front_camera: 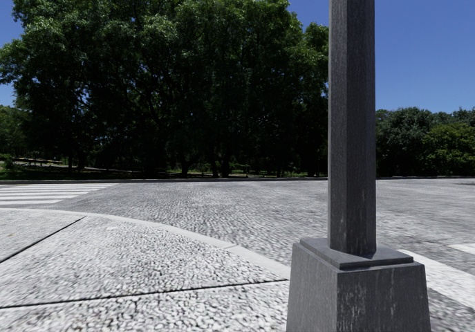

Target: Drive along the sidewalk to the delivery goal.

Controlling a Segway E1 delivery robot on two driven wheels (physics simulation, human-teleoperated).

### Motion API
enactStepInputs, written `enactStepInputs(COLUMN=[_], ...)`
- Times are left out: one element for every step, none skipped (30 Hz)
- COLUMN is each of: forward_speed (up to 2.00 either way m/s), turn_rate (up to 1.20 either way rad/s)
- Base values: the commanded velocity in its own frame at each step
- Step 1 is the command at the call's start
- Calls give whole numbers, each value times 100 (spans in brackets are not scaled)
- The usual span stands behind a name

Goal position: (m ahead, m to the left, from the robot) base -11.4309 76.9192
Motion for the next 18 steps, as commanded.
enactStepInputs(forward_speed=[0, 0, 0, 0, 0, 0, 0, 0, 0, 0, 0, 0, 0, 0, 0, 0, 0, 0], turn_rate=[0, 0, 0, 0, 0, 0, 0, 0, 0, 0, 0, 0, 0, 0, 0, 0, 0, 0])
